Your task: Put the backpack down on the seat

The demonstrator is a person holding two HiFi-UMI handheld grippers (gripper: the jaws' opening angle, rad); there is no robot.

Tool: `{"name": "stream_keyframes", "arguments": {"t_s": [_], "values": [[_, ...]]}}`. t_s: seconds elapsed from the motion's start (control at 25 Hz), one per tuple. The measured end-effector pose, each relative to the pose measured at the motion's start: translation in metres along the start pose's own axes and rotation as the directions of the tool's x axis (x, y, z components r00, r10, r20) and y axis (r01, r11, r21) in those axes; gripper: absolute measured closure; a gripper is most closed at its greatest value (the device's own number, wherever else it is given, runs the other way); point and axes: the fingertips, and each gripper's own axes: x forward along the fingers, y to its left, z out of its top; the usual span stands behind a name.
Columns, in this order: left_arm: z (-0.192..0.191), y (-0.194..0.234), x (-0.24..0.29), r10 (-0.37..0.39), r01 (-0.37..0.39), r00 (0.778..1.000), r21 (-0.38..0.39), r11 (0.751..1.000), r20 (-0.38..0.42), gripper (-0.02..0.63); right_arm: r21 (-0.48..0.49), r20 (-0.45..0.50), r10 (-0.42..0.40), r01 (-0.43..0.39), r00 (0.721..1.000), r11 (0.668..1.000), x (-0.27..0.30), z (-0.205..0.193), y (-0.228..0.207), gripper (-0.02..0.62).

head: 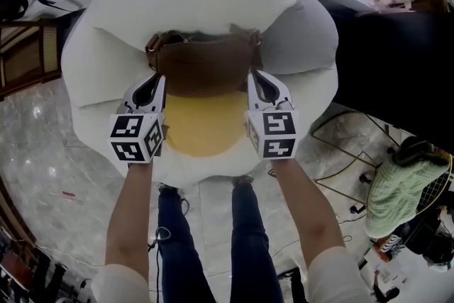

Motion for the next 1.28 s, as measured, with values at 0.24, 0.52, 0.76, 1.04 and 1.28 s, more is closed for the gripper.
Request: {"name": "stream_keyframes", "arguments": {"t_s": [0.24,0.52,0.76,1.04,1.28], "values": [[0.016,-0.018,-0.024,-0.030,0.031,0.999,-0.025,0.999,0.043,0.571,0.033,0.025,0.023,-0.024,0.999,0.999,-0.024,0.012,0.011,0.565],[0.025,-0.040,-0.065,-0.047,0.047,0.998,-0.004,0.999,0.044,0.571,0.051,0.067,0.045,-0.049,0.997,0.998,-0.072,0.037,0.028,0.565],[0.043,-0.061,-0.106,-0.078,0.079,0.994,-0.010,0.997,0.071,0.571,0.069,0.101,0.045,-0.052,0.994,0.996,-0.112,0.060,0.037,0.565],[0.066,-0.096,-0.158,-0.114,0.114,0.990,0.010,0.993,0.086,0.571,0.091,0.156,0.041,-0.055,0.987,0.994,-0.173,0.093,0.048,0.565],[0.101,-0.118,-0.206,-0.129,0.124,0.983,0.040,0.991,0.128,0.571,0.095,0.205,0.011,-0.031,0.979,0.995,-0.227,0.123,0.059,0.565]]}}
